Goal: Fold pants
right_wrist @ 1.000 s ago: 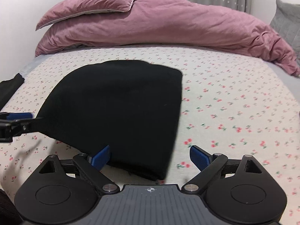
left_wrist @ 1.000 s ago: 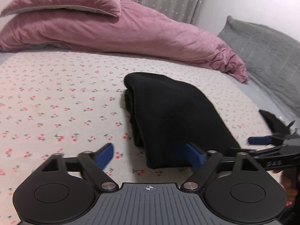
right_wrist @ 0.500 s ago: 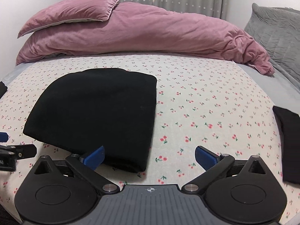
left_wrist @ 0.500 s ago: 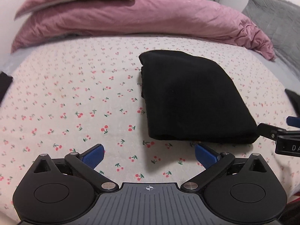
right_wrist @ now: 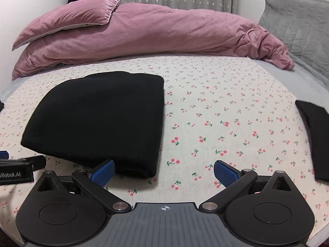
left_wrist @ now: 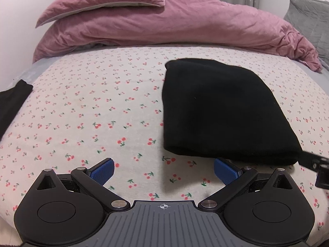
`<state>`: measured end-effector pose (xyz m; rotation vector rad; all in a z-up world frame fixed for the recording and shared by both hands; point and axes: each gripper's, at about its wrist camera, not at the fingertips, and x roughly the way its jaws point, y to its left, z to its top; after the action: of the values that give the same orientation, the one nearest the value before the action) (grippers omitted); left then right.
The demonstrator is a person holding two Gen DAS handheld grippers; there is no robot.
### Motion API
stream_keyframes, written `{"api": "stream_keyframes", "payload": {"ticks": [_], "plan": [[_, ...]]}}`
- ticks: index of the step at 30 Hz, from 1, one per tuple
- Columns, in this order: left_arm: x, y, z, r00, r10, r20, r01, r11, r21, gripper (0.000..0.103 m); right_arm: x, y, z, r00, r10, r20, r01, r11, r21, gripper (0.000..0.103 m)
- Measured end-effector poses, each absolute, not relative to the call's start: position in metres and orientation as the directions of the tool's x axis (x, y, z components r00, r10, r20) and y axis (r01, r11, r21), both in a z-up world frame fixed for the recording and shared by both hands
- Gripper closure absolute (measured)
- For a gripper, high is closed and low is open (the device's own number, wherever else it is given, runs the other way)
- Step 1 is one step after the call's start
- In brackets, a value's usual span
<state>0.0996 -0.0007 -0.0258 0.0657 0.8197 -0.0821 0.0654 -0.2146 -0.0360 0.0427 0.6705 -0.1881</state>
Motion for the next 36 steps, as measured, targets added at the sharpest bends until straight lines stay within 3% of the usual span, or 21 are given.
{"api": "stream_keyframes", "payload": {"ticks": [4,36], "plan": [[0.100,-0.006,-0.030,0.676,-0.045,-0.736,0.106,0.994,0.036,0.000,0.068,-0.206,-0.036,0.771,-0.173,-0.613,0.164,0.984,-0.071,0.000],[0.091,-0.015,-0.042,0.659,-0.041,-0.751,0.133,0.989,0.062,0.000,0.071,-0.193,-0.038,0.761,-0.161,-0.628,0.164,0.985,-0.055,0.000]]}}
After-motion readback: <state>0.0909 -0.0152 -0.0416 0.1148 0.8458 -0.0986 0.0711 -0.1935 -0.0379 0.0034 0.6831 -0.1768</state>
